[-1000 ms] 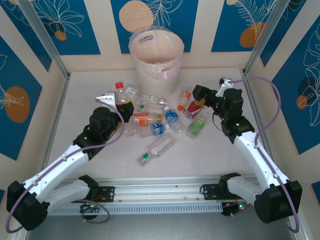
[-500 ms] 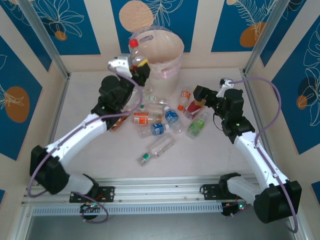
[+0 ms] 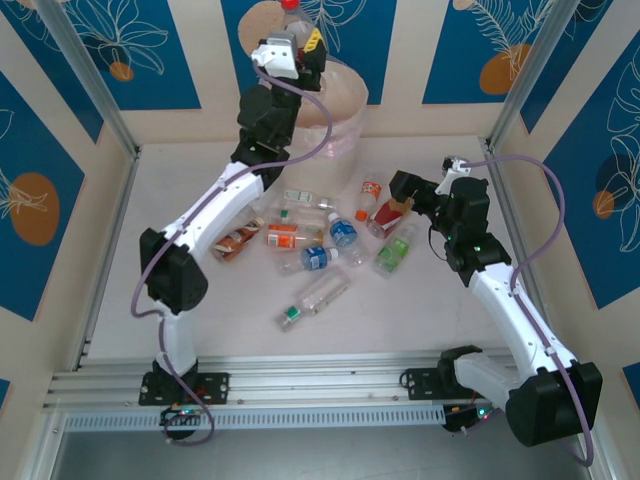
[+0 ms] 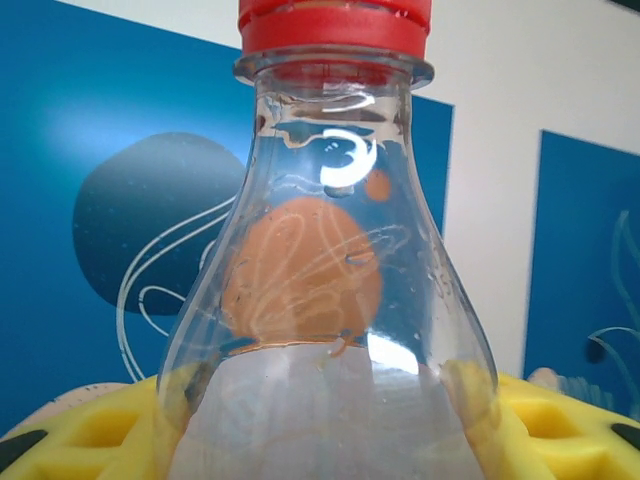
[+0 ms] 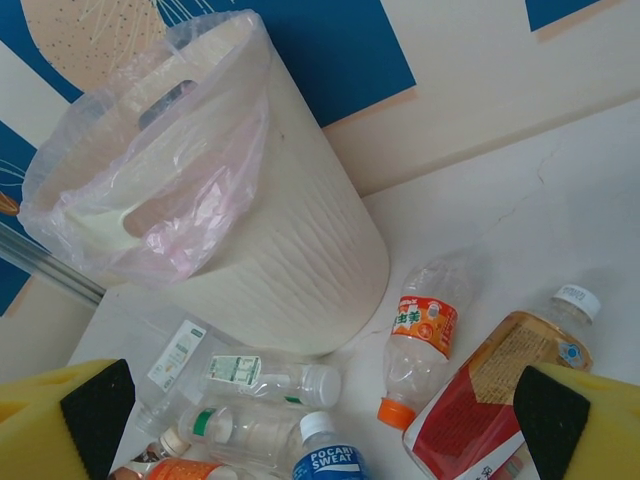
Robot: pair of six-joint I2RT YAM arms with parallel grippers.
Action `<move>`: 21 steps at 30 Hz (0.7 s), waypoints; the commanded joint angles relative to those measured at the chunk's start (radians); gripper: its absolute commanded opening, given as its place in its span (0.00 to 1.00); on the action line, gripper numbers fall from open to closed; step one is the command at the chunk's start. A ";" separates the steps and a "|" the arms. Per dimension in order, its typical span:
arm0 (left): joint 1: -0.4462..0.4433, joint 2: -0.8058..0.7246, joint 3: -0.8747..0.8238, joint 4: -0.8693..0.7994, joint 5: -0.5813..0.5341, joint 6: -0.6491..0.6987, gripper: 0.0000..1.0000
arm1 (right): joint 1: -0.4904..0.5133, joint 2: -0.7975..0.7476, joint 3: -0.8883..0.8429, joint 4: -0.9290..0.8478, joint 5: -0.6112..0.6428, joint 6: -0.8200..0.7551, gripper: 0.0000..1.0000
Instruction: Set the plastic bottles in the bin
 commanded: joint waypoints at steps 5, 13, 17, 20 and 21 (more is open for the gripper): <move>0.046 0.212 0.295 -0.033 -0.095 0.096 0.00 | -0.013 0.020 0.013 -0.009 0.014 -0.006 1.00; 0.112 0.408 0.516 -0.097 -0.054 0.003 0.04 | -0.016 0.113 0.039 0.014 0.030 -0.011 1.00; 0.170 0.526 0.638 -0.086 -0.037 -0.033 0.05 | -0.016 0.154 0.056 0.017 0.043 -0.025 0.99; 0.203 0.578 0.682 -0.096 -0.030 -0.037 0.06 | -0.017 0.185 0.074 0.012 0.048 -0.027 1.00; 0.210 0.581 0.681 -0.111 -0.033 -0.042 0.07 | -0.017 0.193 0.078 0.011 0.048 -0.026 1.00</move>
